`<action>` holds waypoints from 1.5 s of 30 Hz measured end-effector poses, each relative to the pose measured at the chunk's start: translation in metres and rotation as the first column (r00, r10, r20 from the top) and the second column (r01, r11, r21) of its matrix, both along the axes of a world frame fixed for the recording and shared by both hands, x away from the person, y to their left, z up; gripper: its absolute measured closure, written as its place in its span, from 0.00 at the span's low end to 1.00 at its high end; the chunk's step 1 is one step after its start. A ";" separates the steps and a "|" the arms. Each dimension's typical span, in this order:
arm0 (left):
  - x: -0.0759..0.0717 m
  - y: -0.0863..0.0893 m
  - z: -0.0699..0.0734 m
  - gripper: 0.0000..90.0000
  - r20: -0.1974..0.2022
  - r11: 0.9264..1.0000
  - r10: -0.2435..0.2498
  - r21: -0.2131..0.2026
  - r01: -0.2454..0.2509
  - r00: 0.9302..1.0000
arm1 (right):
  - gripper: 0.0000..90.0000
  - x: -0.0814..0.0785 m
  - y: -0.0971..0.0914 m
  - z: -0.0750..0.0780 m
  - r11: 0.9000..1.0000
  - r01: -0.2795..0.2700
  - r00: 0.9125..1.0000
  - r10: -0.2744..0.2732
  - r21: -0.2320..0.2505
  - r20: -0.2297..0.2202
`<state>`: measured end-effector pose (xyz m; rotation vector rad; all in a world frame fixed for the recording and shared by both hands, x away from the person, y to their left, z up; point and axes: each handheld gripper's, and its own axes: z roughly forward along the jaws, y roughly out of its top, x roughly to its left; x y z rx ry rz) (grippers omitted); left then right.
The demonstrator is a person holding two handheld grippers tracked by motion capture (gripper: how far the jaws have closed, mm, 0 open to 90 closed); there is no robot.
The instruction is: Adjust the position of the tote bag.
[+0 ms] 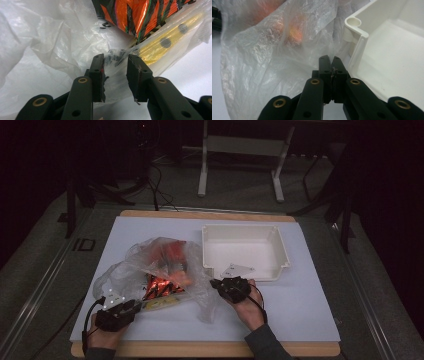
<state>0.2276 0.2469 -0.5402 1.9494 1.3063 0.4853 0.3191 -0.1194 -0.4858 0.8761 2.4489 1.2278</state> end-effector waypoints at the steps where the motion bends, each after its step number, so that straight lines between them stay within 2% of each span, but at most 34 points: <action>1: -0.001 -0.001 0.001 0.72 0.005 1.000 -0.003 0.003 0.003 1.000 | 0.91 -0.001 -0.001 0.002 1.000 -0.001 1.000 0.001 0.004 0.006; 6: -0.005 -0.003 0.008 0.70 0.037 1.000 -0.027 -0.008 0.027 0.999 | 0.81 -0.006 -0.006 0.016 0.999 -0.024 0.999 0.023 0.032 0.037; 11: -0.009 -0.008 0.017 0.69 0.073 0.999 -0.051 -0.006 0.051 0.996 | 0.77 -0.012 -0.009 0.030 0.995 -0.059 0.997 0.054 0.079 0.061; 15: -0.008 -0.013 0.021 0.69 0.087 0.998 -0.065 -0.004 0.065 0.994 | 0.77 -0.017 -0.003 0.038 0.991 -0.096 0.993 0.090 0.093 0.073; 16: -0.009 -0.015 0.022 0.69 0.088 0.998 -0.068 -0.003 0.069 0.994 | 0.80 -0.020 0.002 0.042 0.981 -0.148 0.988 0.140 0.126 0.069; 19: -0.009 -0.019 0.025 0.69 0.100 0.997 -0.081 0.000 0.081 0.992 | 0.86 -0.026 0.016 0.048 0.970 -0.203 0.978 0.193 0.137 0.080; 22: -0.009 -0.022 0.029 0.68 0.113 0.996 -0.087 0.003 0.087 0.990 | 0.93 -0.034 0.034 0.050 0.959 -0.258 0.964 0.249 0.114 0.090; 26: -0.010 -0.022 0.035 0.68 0.129 0.996 -0.093 0.014 0.091 0.987 | 0.98 -0.041 0.054 0.048 0.948 -0.302 0.952 0.293 0.101 0.093; 32: -0.005 -0.022 0.049 0.65 0.161 0.996 -0.083 0.031 0.079 0.983 | 0.98 -0.054 0.084 0.035 0.921 -0.386 0.922 0.382 0.053 0.065; 34: 0.000 -0.023 0.054 0.63 0.175 0.996 -0.079 0.047 0.072 0.981 | 0.97 -0.055 0.091 0.028 0.918 -0.395 0.918 0.393 0.029 0.060; 36: 0.008 -0.025 0.058 0.61 0.179 0.995 -0.073 0.075 0.061 0.981 | 0.92 -0.052 0.096 0.021 0.924 -0.383 0.923 0.382 0.007 0.047; 38: 0.018 -0.027 0.060 0.61 0.171 0.995 -0.066 0.089 0.051 0.983 | 0.86 -0.046 0.099 0.013 0.940 -0.337 0.939 0.339 -0.044 0.056; 42: 0.039 -0.034 0.063 0.59 0.171 0.993 -0.040 0.119 0.019 0.985 | 0.79 -0.027 0.099 0.004 0.972 -0.224 0.973 0.227 -0.069 0.042; 44: 0.050 -0.038 0.062 0.57 0.161 0.990 -0.022 0.143 -0.002 0.987 | 0.77 -0.019 0.099 0.001 0.980 -0.179 0.982 0.184 -0.087 0.052; 45: 0.056 -0.039 0.061 0.56 0.157 0.985 -0.006 0.169 -0.021 0.988 | 0.76 -0.016 0.098 0.000 0.983 -0.157 0.985 0.163 -0.093 0.053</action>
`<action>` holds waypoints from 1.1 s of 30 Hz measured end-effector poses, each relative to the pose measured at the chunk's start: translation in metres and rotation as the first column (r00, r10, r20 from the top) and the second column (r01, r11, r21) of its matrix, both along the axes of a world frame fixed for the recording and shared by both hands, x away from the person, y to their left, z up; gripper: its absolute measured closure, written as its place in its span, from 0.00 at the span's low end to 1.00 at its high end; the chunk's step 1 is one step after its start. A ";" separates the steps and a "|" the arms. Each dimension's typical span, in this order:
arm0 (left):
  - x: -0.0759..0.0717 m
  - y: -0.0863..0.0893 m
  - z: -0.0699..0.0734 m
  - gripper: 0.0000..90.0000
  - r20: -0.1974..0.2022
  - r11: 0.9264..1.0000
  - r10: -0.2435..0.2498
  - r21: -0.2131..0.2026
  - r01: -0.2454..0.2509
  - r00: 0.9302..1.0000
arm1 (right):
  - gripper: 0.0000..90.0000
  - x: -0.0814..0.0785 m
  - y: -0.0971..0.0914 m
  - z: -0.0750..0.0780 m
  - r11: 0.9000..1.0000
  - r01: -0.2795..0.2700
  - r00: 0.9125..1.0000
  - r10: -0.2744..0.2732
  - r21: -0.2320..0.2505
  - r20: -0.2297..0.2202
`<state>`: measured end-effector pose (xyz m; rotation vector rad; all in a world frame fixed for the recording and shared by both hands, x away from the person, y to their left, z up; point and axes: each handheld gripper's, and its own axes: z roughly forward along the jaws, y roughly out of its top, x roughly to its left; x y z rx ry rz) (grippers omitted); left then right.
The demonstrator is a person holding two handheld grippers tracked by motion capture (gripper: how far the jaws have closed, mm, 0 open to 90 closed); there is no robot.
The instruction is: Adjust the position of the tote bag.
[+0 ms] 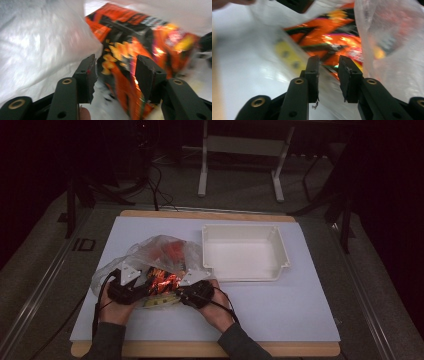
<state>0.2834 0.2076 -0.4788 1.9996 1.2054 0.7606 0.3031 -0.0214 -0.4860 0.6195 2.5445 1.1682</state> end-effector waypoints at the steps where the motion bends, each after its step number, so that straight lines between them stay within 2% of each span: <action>1: 0.005 0.000 -0.001 0.55 -0.002 0.999 0.024 0.023 -0.024 1.000 | 0.75 0.003 -0.001 -0.001 1.000 0.022 1.000 -0.022 -0.009 0.008; 4: 0.018 0.004 -0.004 0.55 -0.013 0.995 0.095 0.040 -0.094 0.995 | 0.73 0.009 -0.006 -0.003 0.997 0.076 0.997 -0.076 -0.018 0.018; 5: 0.022 0.007 -0.005 0.55 -0.021 0.993 0.112 0.035 -0.111 0.993 | 0.73 0.010 -0.007 -0.003 0.996 0.086 0.996 -0.086 -0.025 0.024; 11: 0.033 0.022 -0.011 0.62 -0.053 0.982 0.186 0.049 -0.183 0.981 | 0.71 0.015 -0.016 -0.009 0.991 0.115 0.993 -0.115 -0.064 0.011; 14: 0.036 0.031 -0.012 0.68 -0.074 0.974 0.221 0.061 -0.216 0.973 | 0.69 0.015 -0.019 -0.012 0.991 0.113 0.994 -0.113 -0.076 0.008; 16: 0.037 0.038 -0.013 0.71 -0.087 0.966 0.257 0.066 -0.252 0.963 | 0.67 0.014 -0.021 -0.013 0.989 0.114 0.993 -0.114 -0.095 0.006; 19: 0.039 0.047 -0.014 0.73 -0.097 0.959 0.281 0.067 -0.275 0.955 | 0.65 0.013 -0.024 -0.015 0.989 0.107 0.994 -0.108 -0.105 -0.002; 23: 0.040 0.055 -0.016 0.74 -0.103 0.954 0.296 0.071 -0.290 0.949 | 0.65 0.015 -0.029 -0.018 0.988 0.104 0.993 -0.108 -0.111 -0.037; 24: 0.041 0.061 -0.016 0.74 -0.105 0.950 0.310 0.068 -0.304 0.945 | 0.65 0.017 -0.030 -0.020 0.987 0.103 0.993 -0.110 -0.125 -0.047; 25: 0.041 0.064 -0.016 0.74 -0.103 0.947 0.320 0.070 -0.314 0.942 | 0.65 0.019 -0.033 -0.025 0.985 0.103 0.991 -0.114 -0.141 -0.070; 27: 0.041 0.070 -0.016 0.74 -0.104 0.943 0.332 0.065 -0.326 0.938 | 0.66 0.021 -0.037 -0.030 0.982 0.107 0.989 -0.121 -0.155 -0.086; 30: 0.041 0.076 -0.018 0.74 -0.102 0.937 0.347 0.078 -0.340 0.932 | 0.69 0.022 -0.040 -0.036 0.983 0.104 0.985 -0.123 -0.154 -0.118; 33: 0.043 0.083 -0.020 0.74 -0.110 0.930 0.368 0.065 -0.363 0.923 | 0.71 0.022 -0.042 -0.039 0.984 0.101 0.984 -0.121 -0.149 -0.131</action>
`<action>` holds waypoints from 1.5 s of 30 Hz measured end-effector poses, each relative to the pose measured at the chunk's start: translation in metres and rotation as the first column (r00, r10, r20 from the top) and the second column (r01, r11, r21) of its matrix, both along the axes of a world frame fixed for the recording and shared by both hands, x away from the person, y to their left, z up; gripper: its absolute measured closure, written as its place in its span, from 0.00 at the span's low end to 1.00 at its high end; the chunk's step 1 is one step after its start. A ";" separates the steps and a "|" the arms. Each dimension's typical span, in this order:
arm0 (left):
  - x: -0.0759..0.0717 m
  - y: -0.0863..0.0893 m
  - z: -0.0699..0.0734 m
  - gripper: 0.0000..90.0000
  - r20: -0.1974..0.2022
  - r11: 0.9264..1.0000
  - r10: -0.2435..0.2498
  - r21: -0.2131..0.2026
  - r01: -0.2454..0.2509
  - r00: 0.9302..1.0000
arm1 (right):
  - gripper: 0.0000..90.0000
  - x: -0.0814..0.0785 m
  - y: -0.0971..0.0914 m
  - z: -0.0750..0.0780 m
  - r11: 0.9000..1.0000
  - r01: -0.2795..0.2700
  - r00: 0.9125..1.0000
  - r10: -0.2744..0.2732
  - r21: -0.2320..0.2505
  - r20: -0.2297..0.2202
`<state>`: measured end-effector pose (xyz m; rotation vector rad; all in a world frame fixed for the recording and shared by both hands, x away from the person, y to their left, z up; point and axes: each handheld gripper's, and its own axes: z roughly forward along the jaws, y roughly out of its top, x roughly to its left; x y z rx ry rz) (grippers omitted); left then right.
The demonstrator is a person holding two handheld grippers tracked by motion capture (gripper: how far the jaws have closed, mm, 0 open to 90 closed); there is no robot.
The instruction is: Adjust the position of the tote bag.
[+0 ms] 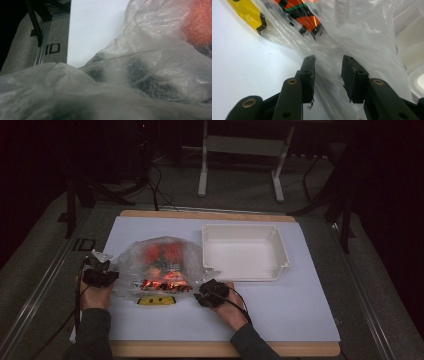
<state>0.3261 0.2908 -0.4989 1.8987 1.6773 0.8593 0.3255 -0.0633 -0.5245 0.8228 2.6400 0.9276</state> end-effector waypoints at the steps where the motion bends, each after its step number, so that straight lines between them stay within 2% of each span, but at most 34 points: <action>1: 0.001 0.002 -0.001 0.74 -0.001 1.000 0.008 -0.003 -0.008 1.000 | 0.72 0.000 0.000 0.000 1.000 0.002 1.000 -0.002 0.003 -0.003; 4: 0.001 0.004 -0.004 0.74 -0.006 0.999 0.027 -0.017 -0.027 1.000 | 0.74 -0.001 -0.003 0.000 1.000 0.001 1.000 -0.001 0.006 -0.010; 6: 0.000 0.003 -0.005 0.73 -0.010 0.999 0.022 -0.050 -0.023 1.000 | 0.74 -0.001 -0.005 0.000 1.000 0.004 1.000 -0.004 0.013 -0.020; 9: -0.006 -0.002 -0.004 0.70 0.006 0.994 -0.035 -0.102 0.035 0.999 | 0.71 -0.001 -0.006 0.001 1.000 0.004 1.000 -0.004 0.014 -0.029; 12: -0.017 -0.011 0.000 0.67 0.040 0.987 -0.093 -0.131 0.098 0.995 | 0.70 -0.003 -0.006 0.001 1.000 -0.002 1.000 0.002 0.018 -0.029; 16: -0.033 -0.020 0.005 0.66 0.076 0.975 -0.153 -0.151 0.164 0.985 | 0.70 -0.006 -0.006 0.005 0.999 -0.008 1.000 0.009 0.037 -0.018; 21: -0.053 -0.031 0.013 0.64 0.116 0.961 -0.220 -0.145 0.236 0.969 | 0.71 -0.009 -0.007 0.014 0.998 -0.020 1.000 0.019 0.056 0.014; 25: -0.064 -0.040 0.013 0.64 0.122 0.949 -0.264 -0.143 0.280 0.957 | 0.72 -0.012 -0.006 0.023 0.996 -0.036 0.998 0.033 0.076 0.047; 29: -0.072 -0.052 0.010 0.63 0.125 0.940 -0.305 -0.121 0.319 0.944 | 0.72 -0.011 -0.001 0.031 0.995 -0.033 0.997 0.027 0.090 0.072; 33: -0.074 -0.063 0.009 0.63 0.124 0.936 -0.332 -0.078 0.343 0.935 | 0.72 -0.007 0.004 0.039 0.995 -0.035 0.994 0.025 0.098 0.104; 38: -0.067 -0.071 0.015 0.62 0.142 0.936 -0.341 -0.044 0.350 0.929 | 0.68 0.001 0.013 0.048 0.995 -0.026 0.991 0.013 0.101 0.130; 44: -0.055 -0.072 0.023 0.61 0.156 0.940 -0.331 -0.031 0.340 0.930 | 0.61 0.010 0.022 0.048 0.995 0.004 0.992 -0.017 0.102 0.127; 45: -0.049 -0.071 0.026 0.61 0.156 0.945 -0.319 -0.027 0.327 0.935 | 0.59 0.011 0.025 0.048 0.994 0.009 0.992 -0.022 0.105 0.127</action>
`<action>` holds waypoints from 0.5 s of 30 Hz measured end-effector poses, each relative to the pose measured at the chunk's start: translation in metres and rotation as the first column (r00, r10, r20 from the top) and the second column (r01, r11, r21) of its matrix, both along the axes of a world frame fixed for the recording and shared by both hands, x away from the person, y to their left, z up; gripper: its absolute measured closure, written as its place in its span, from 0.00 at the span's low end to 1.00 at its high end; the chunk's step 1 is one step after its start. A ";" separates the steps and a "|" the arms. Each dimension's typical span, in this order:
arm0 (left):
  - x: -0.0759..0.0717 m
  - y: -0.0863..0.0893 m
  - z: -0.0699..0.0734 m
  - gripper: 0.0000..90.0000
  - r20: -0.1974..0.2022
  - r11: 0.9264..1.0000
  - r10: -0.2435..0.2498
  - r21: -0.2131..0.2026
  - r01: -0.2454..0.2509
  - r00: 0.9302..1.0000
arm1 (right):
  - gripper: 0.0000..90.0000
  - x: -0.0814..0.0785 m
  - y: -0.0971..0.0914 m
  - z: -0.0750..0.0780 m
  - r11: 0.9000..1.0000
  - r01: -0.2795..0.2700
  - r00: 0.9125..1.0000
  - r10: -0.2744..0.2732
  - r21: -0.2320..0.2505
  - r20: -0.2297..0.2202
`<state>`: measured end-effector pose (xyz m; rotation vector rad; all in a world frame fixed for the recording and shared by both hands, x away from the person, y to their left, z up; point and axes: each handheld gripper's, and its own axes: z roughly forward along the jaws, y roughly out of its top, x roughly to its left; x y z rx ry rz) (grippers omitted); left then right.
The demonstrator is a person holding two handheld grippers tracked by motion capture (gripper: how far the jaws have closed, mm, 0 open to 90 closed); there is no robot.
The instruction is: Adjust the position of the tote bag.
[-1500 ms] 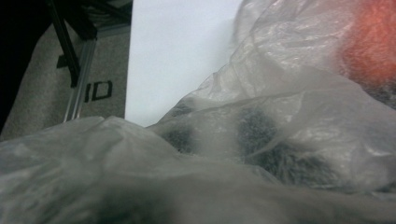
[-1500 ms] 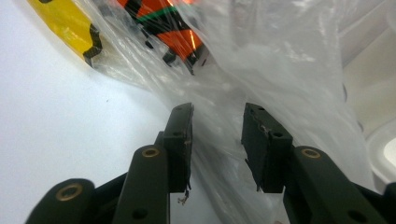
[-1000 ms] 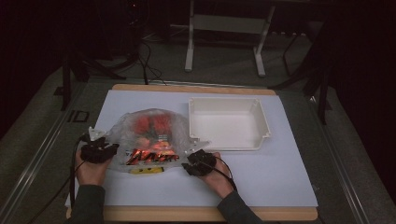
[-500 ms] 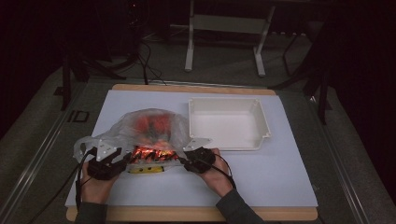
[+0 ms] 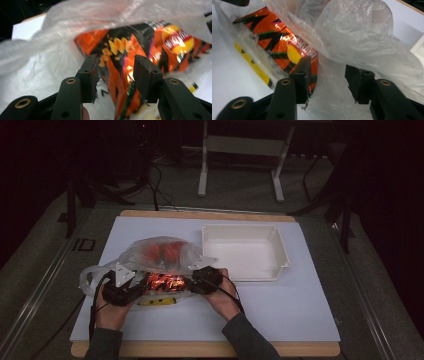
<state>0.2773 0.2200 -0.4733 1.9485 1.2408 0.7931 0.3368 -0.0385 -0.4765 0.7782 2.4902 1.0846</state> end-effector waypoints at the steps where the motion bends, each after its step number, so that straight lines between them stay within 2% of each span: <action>1: 0.003 0.001 0.001 0.60 0.005 1.000 0.007 0.003 -0.007 1.000 | 0.55 0.003 0.004 0.000 1.000 0.011 1.000 -0.011 0.001 0.003; 6: 0.017 0.012 0.008 0.59 0.017 0.998 0.056 0.019 -0.056 0.998 | 0.47 0.014 0.010 0.003 0.998 0.066 0.998 -0.066 0.001 0.017; 9: 0.026 0.020 0.010 0.59 0.018 0.995 0.096 0.029 -0.097 0.995 | 0.47 0.021 0.010 0.007 0.996 0.091 0.996 -0.091 0.008 0.018; 11: 0.032 0.025 0.010 0.58 0.008 0.991 0.126 0.033 -0.126 0.992 | 0.49 0.025 0.010 0.008 0.995 0.101 0.995 -0.101 0.007 0.020; 15: 0.043 0.029 0.006 0.56 -0.025 0.985 0.169 0.039 -0.168 0.985 | 0.61 0.029 0.009 0.009 0.994 0.106 0.994 -0.106 0.014 0.016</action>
